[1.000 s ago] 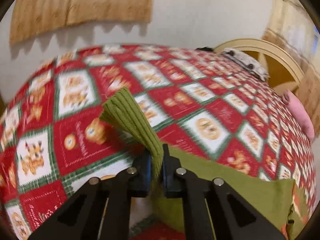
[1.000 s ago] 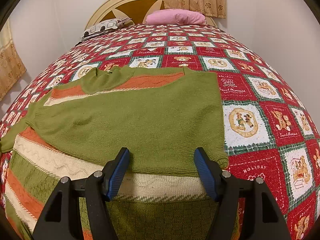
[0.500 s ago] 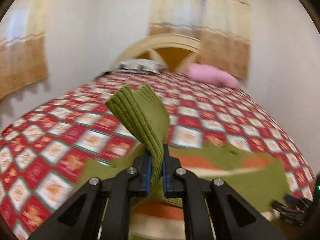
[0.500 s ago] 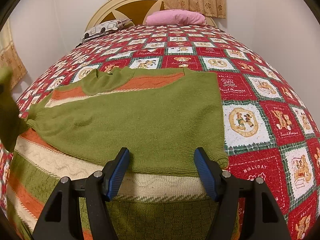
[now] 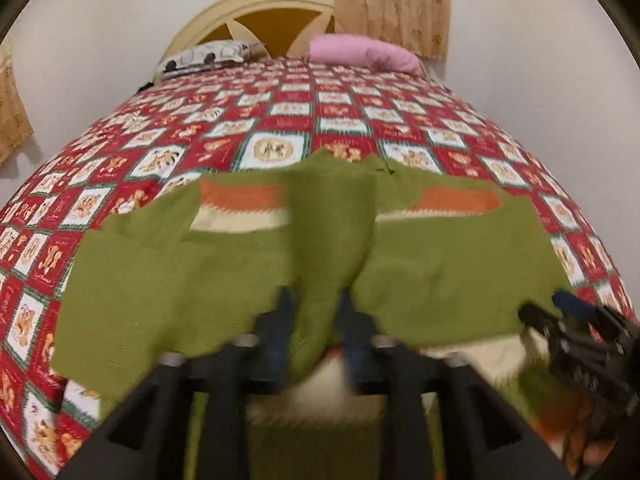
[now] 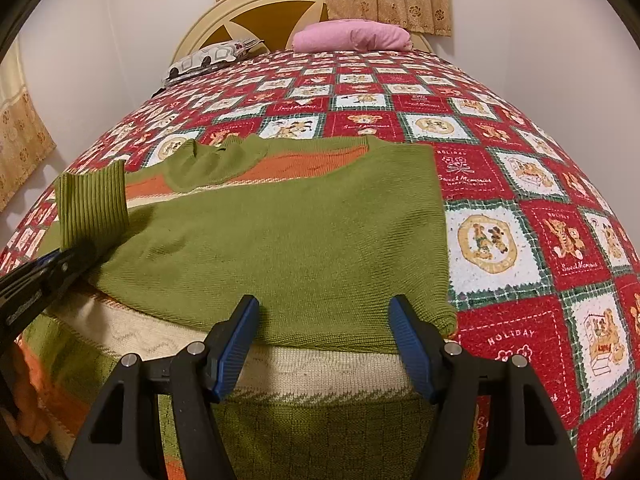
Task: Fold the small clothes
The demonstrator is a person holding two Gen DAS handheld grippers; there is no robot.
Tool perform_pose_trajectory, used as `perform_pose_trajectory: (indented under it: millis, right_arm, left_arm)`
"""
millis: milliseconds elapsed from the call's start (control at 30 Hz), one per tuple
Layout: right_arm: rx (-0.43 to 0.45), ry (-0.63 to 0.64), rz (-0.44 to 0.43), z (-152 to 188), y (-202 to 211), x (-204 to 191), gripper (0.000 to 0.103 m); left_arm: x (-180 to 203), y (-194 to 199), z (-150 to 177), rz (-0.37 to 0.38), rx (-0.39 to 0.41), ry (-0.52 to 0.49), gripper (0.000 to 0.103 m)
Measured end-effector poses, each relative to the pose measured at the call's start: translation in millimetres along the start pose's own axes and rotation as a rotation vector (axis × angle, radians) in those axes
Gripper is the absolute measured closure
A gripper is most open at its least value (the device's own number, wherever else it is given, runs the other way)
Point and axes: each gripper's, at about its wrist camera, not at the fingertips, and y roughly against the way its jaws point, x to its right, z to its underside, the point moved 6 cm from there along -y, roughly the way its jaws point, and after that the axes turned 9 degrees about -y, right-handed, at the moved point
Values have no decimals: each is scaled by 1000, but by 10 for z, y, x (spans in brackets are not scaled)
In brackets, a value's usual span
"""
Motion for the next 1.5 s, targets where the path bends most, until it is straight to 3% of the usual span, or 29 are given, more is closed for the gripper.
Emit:
perform_pose_trajectory:
  millis: [67,100,333,467,533,600,700,733,800,867,933,1133,1267,1367,1500]
  right_arm:
    - [0,0,0,0,0,0,35]
    - [0,0,0,0,0,0,35]
    - [16,11,14,-50,104,-75,35]
    - [60,-40,-163,-156,333,-421,35]
    - [4,-41,-216,-158,232,-705,35]
    - [-49,-9,-229,-119,58,-952,35]
    - [-94,94,-181,6,-210,-1297,36]
    - [-83,124,-147,32,-243,-1372,39]
    - [-60,175,-131,41,-228,-1487,77]
    - [-30,220,-111,6,-162,-1566,96]
    - [23,250,-120,-115,2,-1643,99]
    - [257,206,-163,-812,815,-1577,99]
    - [370,187,-112,-1119,1197,-1298,99]
    - [384,178,-52,-1186,1205,-1013,99]
    - [278,128,13,-1027,806,-549,99]
  left_arm:
    - [-159,202,111,-5,33,43,17]
    - [-274,324,188,-18,66,77,13]
    - [-873,496,654,-183,119,222,13]
    - [-1059,279,804,-129,29,365,15]
    - [-1131,176,868,-115,-16,430,15]
    - [-1149,212,892,-100,11,459,14]
    - [-1146,229,910,-78,31,488,14]
    - [-1148,240,914,-70,40,500,14]
    - [-1183,255,943,-48,61,531,14]
    - [-1232,278,960,-34,76,558,14]
    - [-1271,281,949,-26,81,570,14]
    - [-1279,270,946,-30,77,566,13]
    - [-1289,272,950,-34,73,567,13]
    - [-1291,267,949,-37,70,566,13]
    - [-1295,260,946,-38,68,564,13]
